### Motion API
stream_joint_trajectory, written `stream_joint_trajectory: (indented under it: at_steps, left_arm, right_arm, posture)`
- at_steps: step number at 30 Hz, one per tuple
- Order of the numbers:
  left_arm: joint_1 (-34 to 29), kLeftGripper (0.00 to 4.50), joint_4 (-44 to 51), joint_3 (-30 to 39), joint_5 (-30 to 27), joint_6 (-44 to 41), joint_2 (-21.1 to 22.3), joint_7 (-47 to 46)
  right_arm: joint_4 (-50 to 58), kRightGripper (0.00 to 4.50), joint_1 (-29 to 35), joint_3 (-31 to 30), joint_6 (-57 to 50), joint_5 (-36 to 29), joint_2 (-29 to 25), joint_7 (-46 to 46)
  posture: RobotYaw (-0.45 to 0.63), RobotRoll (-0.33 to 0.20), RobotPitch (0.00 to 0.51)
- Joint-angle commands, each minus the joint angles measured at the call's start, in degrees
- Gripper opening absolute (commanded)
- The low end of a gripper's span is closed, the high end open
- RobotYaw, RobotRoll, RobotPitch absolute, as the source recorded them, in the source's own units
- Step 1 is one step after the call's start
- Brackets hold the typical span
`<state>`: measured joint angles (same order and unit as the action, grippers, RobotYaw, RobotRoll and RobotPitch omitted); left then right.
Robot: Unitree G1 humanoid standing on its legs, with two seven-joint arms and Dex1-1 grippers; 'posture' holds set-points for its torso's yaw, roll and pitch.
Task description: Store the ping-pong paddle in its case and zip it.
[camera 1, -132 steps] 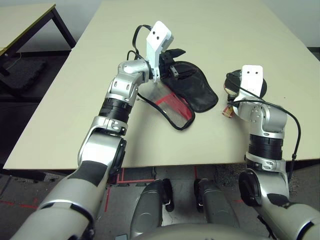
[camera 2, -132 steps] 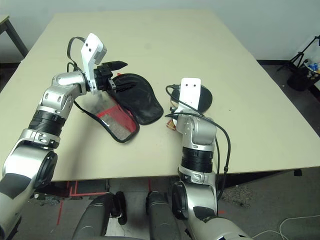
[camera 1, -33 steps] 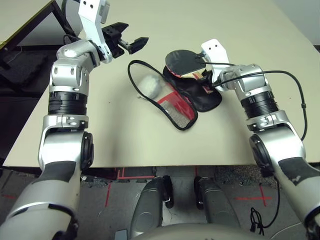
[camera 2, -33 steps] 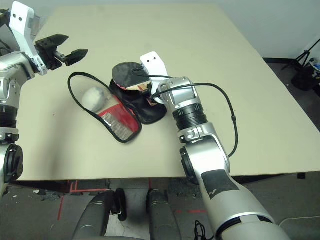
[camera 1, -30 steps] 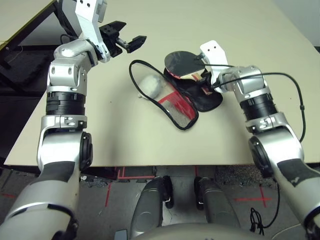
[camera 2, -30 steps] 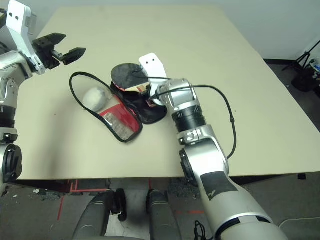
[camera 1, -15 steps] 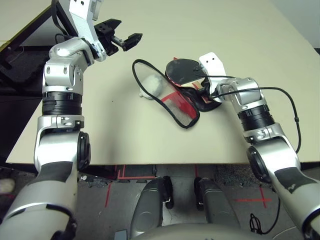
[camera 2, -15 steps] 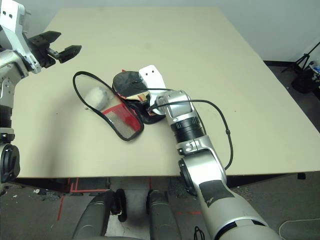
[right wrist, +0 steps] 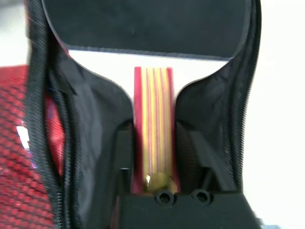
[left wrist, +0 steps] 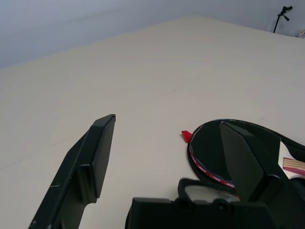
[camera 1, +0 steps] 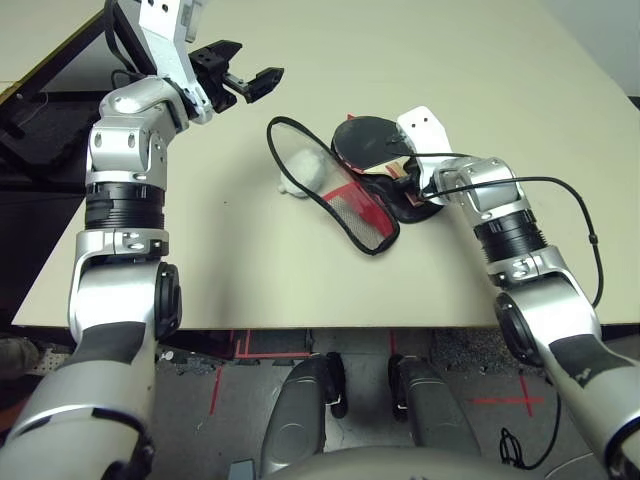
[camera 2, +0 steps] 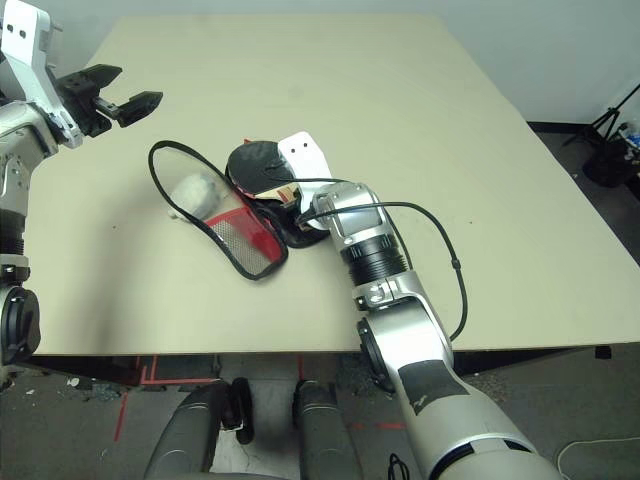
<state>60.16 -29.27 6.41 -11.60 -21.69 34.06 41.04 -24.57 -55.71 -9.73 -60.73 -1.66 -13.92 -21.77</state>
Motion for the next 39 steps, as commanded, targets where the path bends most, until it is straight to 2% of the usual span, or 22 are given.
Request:
stream_joint_trajectory:
  at_steps: [1, 5, 6, 10, 14, 18, 24, 32, 39]
  left_arm:
    - [0.8, 4.5, -0.9, -0.4, 0.1, 0.2, -0.2, 0.6]
    - [0.8, 4.5, -0.8, -0.9, 0.3, -0.8, 0.4, 1.5]
    - [0.7, 4.5, -0.5, -1.1, 0.3, -1.4, 0.6, 1.8]
    - [-1.2, 4.5, 2.4, -3.2, 0.6, -7.0, 4.3, 5.9]
    - [-4.7, 4.5, 7.1, -5.4, 0.4, -11.1, 7.9, 10.1]
    - [-10.8, 4.5, 15.0, -7.9, -0.4, -16.1, 11.4, 14.5]
    - [-15.4, 4.5, 22.2, -9.8, -1.2, -19.5, 13.2, 17.8]
    - [-8.1, 4.5, 15.2, -0.7, -3.4, -14.9, 9.7, 10.5]
    - [-13.2, 4.5, 15.8, -1.8, -2.7, -14.1, 13.7, 14.2]
  right_arm:
    - [3.7, 3.1, 0.5, 0.5, -0.9, -0.7, -1.1, -1.0]
    - [7.7, 4.34, 0.4, 2.3, -0.6, -2.0, -4.0, -3.0]
    - [8.8, 4.48, 0.6, 2.4, -0.3, -2.3, -5.4, -4.1]
    - [11.3, 4.48, 1.0, 6.6, 1.8, -5.2, -10.0, -7.5]
    - [10.9, 4.48, 1.5, 10.1, 0.9, -6.9, -11.2, -7.4]
    - [9.1, 4.48, 1.8, 13.3, 1.1, -7.6, -11.9, -5.9]
    - [8.6, 4.48, 2.3, 14.7, 2.0, -7.6, -11.9, -3.8]
    - [8.6, 4.48, 3.0, 14.7, 2.4, -7.8, -12.2, -2.4]
    - [8.2, 4.48, 3.0, 14.5, 2.7, -7.9, -12.5, -2.3]
  posture:
    - [0.01, 0.0, 0.16]
    - [0.0, 0.0, 0.163]
    - [0.0, 0.0, 0.163]
    - [-0.01, 0.0, 0.161]
    - [-0.01, 0.0, 0.161]
    - [0.0, 0.0, 0.165]
    - [0.0, 0.0, 0.167]
    - [0.0, 0.0, 0.162]
    - [0.0, 0.0, 0.161]
